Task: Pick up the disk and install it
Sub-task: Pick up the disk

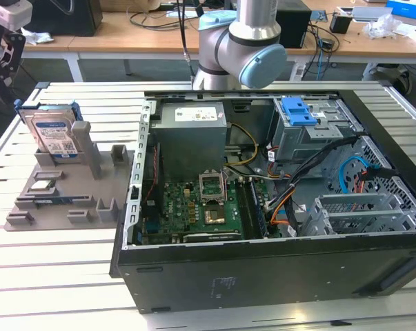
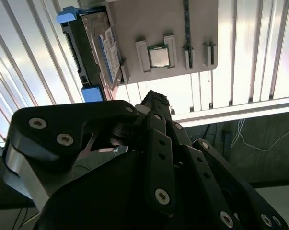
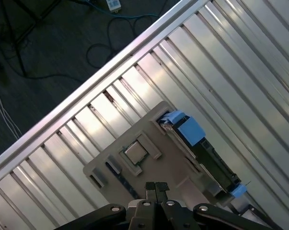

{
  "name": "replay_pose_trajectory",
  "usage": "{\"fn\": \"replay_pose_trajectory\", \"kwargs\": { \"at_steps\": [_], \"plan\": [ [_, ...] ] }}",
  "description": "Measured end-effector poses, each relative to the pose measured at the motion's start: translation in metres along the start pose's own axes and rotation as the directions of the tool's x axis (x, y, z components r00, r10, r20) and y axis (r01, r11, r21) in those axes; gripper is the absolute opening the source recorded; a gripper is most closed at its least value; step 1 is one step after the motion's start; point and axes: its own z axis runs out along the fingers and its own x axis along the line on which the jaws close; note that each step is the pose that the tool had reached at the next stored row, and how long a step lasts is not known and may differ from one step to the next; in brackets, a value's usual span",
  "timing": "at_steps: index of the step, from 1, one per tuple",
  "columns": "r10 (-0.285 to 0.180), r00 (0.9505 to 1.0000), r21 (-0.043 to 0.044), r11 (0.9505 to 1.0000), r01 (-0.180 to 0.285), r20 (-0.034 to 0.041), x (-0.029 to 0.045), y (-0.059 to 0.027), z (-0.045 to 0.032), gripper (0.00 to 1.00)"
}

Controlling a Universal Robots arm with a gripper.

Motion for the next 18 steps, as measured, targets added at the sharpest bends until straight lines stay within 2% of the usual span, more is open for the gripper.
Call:
{"fn": "replay_pose_trajectory", "kwargs": {
  "at_steps": [5,9,15,18],
  "plan": [
    [-0.070,0.9976,0.0001,0.9976,0.070,-0.0011,-0.0001,0.0001,0.0000,0.11],
    [-0.120,0.9928,0.0001,0.9928,0.120,-0.0019,-0.0002,0.0002,0.0000,0.11],
    [-0.214,0.9768,0.0035,0.9768,0.214,-0.0093,-0.0003,0.0002,0.0000,0.11],
    [-0.265,0.9641,0.0051,0.9642,0.265,-0.0135,-0.0003,0.0003,0.0000,0.11]
  ]
}}
